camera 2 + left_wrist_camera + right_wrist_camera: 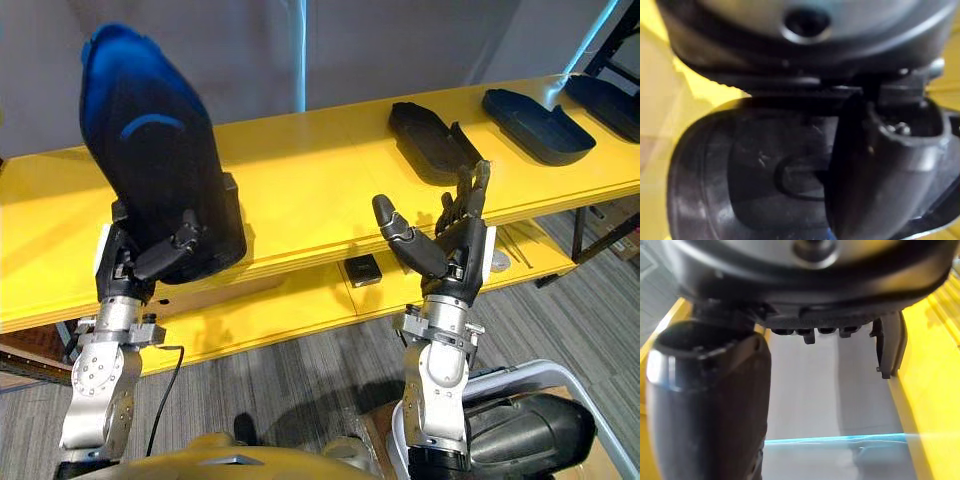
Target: Walk over and take three plastic housings, then place them on the shelf
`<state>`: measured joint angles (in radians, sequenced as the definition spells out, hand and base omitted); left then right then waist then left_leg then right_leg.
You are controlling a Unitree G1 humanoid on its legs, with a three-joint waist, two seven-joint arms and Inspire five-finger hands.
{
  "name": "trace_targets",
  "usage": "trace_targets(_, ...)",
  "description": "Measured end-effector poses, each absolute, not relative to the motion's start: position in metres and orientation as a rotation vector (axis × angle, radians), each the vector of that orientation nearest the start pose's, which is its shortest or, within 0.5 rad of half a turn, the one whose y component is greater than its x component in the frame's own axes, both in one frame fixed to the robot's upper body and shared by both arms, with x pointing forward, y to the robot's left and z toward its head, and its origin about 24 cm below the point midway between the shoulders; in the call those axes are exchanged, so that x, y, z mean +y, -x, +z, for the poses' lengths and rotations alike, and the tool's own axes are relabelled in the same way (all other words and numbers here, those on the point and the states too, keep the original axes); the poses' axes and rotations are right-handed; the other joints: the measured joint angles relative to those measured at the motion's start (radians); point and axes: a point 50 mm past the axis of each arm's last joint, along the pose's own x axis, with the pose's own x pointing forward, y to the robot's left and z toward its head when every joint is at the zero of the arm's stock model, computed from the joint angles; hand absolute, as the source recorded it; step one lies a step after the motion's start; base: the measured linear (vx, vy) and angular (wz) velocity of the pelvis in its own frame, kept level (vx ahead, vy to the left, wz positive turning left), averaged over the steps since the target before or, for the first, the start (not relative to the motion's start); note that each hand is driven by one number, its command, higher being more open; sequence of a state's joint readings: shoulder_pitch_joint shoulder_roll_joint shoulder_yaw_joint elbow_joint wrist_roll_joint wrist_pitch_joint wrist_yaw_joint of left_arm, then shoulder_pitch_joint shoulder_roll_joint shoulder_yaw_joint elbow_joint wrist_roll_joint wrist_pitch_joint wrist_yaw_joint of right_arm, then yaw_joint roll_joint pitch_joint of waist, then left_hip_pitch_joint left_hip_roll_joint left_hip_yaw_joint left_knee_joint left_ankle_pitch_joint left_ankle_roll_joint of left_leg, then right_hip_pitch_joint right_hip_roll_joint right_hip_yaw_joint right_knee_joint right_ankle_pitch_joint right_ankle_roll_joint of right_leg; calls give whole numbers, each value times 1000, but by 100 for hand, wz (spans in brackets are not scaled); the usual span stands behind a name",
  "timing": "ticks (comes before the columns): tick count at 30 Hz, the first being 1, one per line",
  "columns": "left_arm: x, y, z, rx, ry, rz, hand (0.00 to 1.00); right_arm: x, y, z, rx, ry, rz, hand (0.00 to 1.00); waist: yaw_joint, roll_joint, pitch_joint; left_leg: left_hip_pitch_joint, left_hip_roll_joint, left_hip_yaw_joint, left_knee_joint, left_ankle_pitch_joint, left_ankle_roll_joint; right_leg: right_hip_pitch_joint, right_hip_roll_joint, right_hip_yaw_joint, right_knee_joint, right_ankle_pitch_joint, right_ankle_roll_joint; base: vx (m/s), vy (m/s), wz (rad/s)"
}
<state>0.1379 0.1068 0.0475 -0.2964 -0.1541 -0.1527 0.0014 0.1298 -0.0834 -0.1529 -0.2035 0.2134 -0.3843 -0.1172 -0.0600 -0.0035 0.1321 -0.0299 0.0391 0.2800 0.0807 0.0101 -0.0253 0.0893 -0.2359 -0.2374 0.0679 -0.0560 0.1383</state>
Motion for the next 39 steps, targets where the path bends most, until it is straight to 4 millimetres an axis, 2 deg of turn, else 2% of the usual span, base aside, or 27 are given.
trace_targets(4,174,-239,109,-321,-4,-16,0,-208,-211,111,-522,-73,-187,100,-28,0,0,9,5,27,-2,-1,0,-11,3,29,0,10,-2,-4,27,-18)
trace_targets(6,168,-253,107,-290,-7,-36,0,-208,-212,114,-509,-69,-109,100,-34,0,0,26,5,48,-12,0,1,-11,3,52,0,14,1,-30,36,-35)
trace_targets(9,170,-279,89,-169,48,9,0,-203,-214,110,-461,-55,16,100,-60,2,-1,72,4,85,-42,3,-1,-3,3,90,1,14,1,-44,35,-39)
trace_targets(10,174,-291,81,-112,61,42,0,-200,-214,109,-448,-57,60,100,-80,4,-2,79,4,99,-57,9,-2,-11,5,105,2,15,2,-48,23,-26)
trace_targets(14,187,-316,65,20,83,143,0,-194,-213,106,-424,-61,164,100,-126,7,-4,96,3,144,-116,41,-3,-46,16,151,7,21,6,-30,18,-36)
trace_targets(21,186,-350,92,14,142,195,0,-176,-205,87,-316,-112,316,100,-187,20,-6,128,6,188,-164,63,-9,-69,32,198,21,24,7,19,5,-18)
trace_targets(25,185,-358,99,32,204,209,0,-170,-198,75,-243,-132,340,100,-204,40,-5,128,7,204,-164,63,-9,-83,34,216,31,24,7,0,9,-12)
trace_targets(29,193,-357,91,101,255,281,0,-171,-194,71,-212,-127,363,100,-220,68,-5,133,12,219,-165,64,-10,-89,40,231,38,23,7,-24,3,-9)
trace_targets(36,205,-354,77,222,255,357,0,-163,-187,69,-175,-130,411,100,-219,73,-5,119,26,224,-169,69,-14,-107,50,237,41,25,7,-20,-9,-3)
trace_targets(39,214,-354,80,217,267,410,0,-158,-186,68,-164,-141,432,100,-219,74,-5,107,25,223,-166,77,-13,-119,52,239,41,33,5,0,0,0)
